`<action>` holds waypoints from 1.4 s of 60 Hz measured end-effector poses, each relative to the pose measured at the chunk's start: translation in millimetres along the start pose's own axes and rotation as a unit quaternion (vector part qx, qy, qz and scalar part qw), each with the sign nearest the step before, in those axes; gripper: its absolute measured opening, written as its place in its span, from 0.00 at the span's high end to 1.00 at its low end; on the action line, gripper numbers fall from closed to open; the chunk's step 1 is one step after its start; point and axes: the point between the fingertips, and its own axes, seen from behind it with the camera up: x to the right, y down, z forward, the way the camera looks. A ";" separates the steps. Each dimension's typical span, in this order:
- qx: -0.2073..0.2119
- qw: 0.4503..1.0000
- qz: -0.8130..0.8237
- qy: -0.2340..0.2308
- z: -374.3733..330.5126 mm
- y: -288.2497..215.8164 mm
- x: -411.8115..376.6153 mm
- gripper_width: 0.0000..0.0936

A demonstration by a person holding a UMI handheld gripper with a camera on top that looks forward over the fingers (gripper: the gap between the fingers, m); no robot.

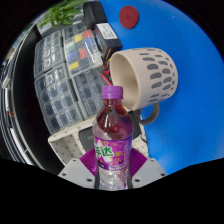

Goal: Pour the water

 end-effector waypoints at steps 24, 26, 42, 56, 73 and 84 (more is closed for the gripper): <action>-0.001 0.935 -0.353 0.020 -29.7 -24.9 -56.0 0.60; 0.009 0.912 -0.409 0.025 -36.1 -34.8 -75.2 0.60; 0.111 0.638 -0.759 0.067 -74.1 -133.1 -163.7 0.60; 0.126 0.584 -0.795 0.107 -72.2 -232.8 -140.4 0.60; 0.101 0.576 -0.801 0.125 -50.8 -299.2 -75.1 0.60; 0.119 0.592 -0.793 0.087 -53.8 -301.1 -67.5 0.58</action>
